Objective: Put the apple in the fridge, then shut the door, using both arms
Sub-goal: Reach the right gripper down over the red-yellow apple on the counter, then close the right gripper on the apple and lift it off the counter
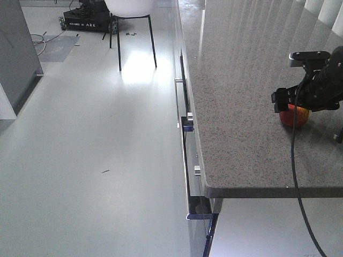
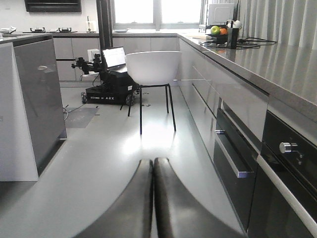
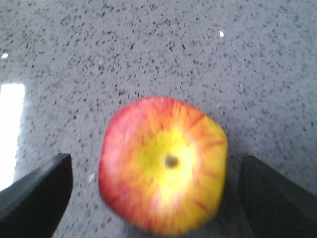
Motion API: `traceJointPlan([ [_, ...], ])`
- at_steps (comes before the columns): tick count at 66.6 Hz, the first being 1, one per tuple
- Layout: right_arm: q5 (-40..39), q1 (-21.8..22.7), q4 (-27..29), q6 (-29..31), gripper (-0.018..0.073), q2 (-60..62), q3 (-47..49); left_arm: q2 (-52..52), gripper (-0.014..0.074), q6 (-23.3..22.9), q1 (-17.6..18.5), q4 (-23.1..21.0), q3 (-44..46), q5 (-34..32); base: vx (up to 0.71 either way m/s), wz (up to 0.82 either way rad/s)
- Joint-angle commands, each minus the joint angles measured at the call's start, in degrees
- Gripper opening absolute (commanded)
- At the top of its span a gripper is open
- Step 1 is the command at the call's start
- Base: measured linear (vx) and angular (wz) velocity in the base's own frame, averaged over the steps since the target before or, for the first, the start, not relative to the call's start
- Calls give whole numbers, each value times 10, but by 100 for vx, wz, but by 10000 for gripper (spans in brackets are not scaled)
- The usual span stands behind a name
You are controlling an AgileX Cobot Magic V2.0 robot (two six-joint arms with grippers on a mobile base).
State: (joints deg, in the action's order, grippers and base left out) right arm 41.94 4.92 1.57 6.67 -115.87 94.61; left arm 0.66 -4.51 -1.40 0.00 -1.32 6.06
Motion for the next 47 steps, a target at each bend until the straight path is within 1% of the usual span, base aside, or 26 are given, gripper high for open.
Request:
traceJointPlan([
  [1,-36,3,-3,6,626,15,26,8,-6,-3,-2,0,-7,-40,0,0],
  [11,-50,3,13,5,587,2,27,8,-6,-3,-2,0,-7,-40,0,0],
  [18,-51,3,24,4,510,0,27,8,-6,-3,-2,0,-7,-40,0,0],
  [27,-51,3,24,4,405,0,27,8,-6,-3,-2,0,-7,-40,0,0],
  [40,-57,3,26,3,279,7,27,8,-6,-3,-2,0,-7,-40,0,0],
  [47,-22,2,35,4,224,27,27,8,-6,-3,-2,0,-7,-40,0,0],
])
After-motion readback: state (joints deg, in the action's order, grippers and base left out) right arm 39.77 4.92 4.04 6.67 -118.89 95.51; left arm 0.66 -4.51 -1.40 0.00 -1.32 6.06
